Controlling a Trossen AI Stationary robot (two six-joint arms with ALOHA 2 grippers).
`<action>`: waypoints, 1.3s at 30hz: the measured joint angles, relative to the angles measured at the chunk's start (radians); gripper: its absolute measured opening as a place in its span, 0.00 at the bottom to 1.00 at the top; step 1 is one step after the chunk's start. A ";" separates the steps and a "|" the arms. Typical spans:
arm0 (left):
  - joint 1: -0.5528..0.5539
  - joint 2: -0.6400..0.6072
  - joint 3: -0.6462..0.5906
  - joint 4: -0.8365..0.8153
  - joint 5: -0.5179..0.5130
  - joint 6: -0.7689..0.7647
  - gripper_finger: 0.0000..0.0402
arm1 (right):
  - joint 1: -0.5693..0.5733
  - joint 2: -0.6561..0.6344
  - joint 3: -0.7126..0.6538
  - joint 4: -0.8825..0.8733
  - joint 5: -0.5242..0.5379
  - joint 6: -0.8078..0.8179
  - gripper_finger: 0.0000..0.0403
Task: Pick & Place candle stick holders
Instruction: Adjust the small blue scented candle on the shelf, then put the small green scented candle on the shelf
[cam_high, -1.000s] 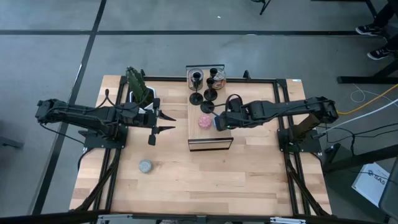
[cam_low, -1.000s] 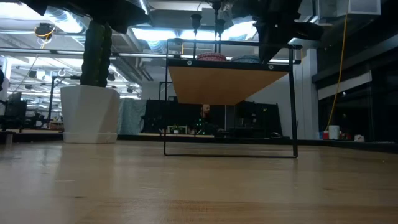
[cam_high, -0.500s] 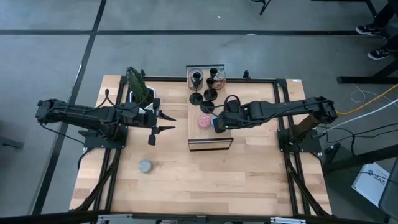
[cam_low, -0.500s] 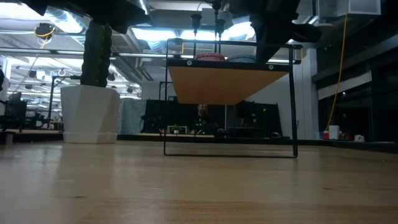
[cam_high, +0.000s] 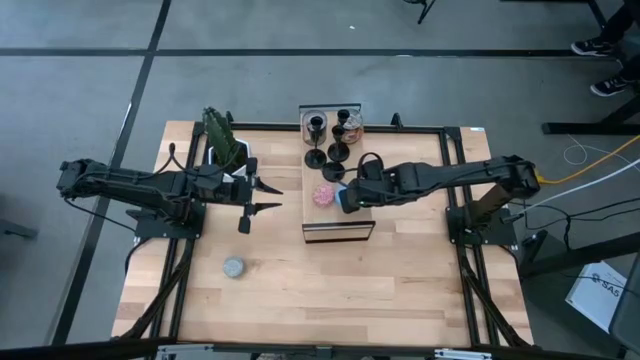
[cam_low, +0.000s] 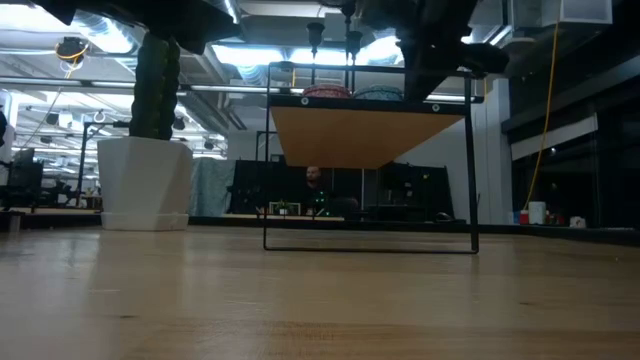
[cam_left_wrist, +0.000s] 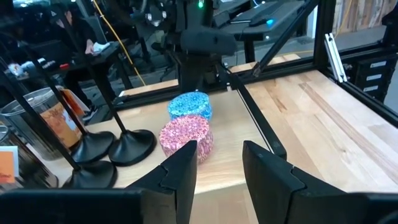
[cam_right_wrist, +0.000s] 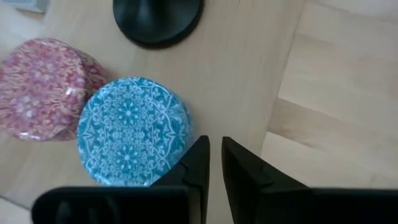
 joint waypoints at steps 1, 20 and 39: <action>0.000 0.000 0.000 0.000 0.000 0.000 0.31 | 0.002 -0.010 0.000 -0.004 0.006 -0.002 0.11; 0.000 0.000 0.000 -0.001 0.000 0.000 0.31 | 0.048 -0.113 0.000 0.215 -0.042 -1.120 0.11; 0.000 0.000 0.000 0.000 0.000 0.000 0.31 | 0.038 -0.140 -0.003 0.156 -0.346 -1.160 0.11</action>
